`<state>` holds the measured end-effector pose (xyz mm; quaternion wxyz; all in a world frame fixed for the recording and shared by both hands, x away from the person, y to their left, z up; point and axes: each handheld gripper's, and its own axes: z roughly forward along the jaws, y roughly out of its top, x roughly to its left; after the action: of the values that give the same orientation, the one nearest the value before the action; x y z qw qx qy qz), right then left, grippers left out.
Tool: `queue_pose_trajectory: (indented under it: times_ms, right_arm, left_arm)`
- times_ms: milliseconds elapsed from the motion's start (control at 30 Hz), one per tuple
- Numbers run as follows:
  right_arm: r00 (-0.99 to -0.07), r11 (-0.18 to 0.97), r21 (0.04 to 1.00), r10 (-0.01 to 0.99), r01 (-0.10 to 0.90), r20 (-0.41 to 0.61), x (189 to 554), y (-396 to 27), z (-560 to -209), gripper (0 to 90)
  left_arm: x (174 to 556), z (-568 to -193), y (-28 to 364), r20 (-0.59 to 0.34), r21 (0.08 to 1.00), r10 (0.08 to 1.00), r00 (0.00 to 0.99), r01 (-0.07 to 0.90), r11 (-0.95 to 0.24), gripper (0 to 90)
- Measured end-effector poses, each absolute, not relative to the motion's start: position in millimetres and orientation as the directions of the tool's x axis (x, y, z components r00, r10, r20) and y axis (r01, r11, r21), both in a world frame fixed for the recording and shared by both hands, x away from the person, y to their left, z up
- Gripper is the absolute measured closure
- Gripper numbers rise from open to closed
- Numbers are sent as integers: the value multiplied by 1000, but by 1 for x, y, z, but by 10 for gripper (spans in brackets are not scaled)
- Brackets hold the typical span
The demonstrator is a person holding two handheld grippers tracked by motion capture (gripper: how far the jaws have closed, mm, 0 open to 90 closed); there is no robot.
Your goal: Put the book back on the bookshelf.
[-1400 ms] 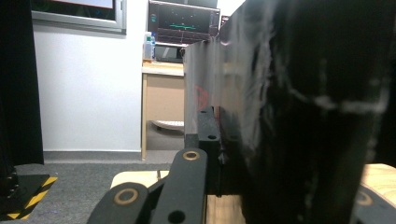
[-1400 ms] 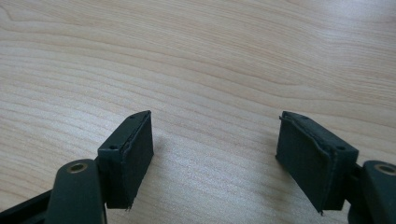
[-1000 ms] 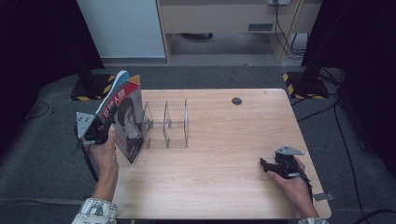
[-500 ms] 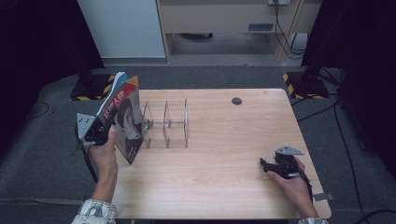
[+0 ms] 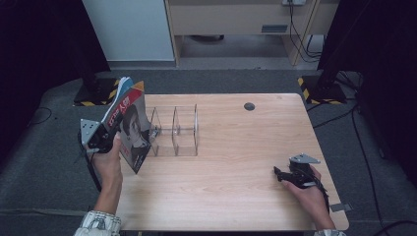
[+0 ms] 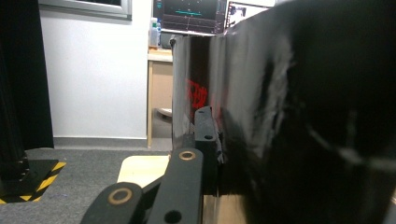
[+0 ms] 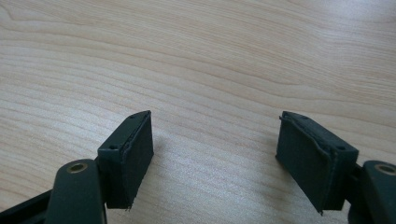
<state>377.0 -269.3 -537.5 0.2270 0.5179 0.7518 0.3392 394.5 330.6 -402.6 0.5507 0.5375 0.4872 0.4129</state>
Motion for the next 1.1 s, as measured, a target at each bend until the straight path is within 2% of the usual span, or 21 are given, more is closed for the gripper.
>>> queue_pose_trajectory:
  times_ms: [300,1100]
  right_arm:
    - [-360,234,745,933,624,10,377,-269,-537,272]
    - [-360,233,745,933,625,10,377,-269,-537,272]
  left_arm:
    - [395,-405,333,-96,992,977,191,98,79,791]
    - [395,-411,336,-104,989,976,192,125,81,509]
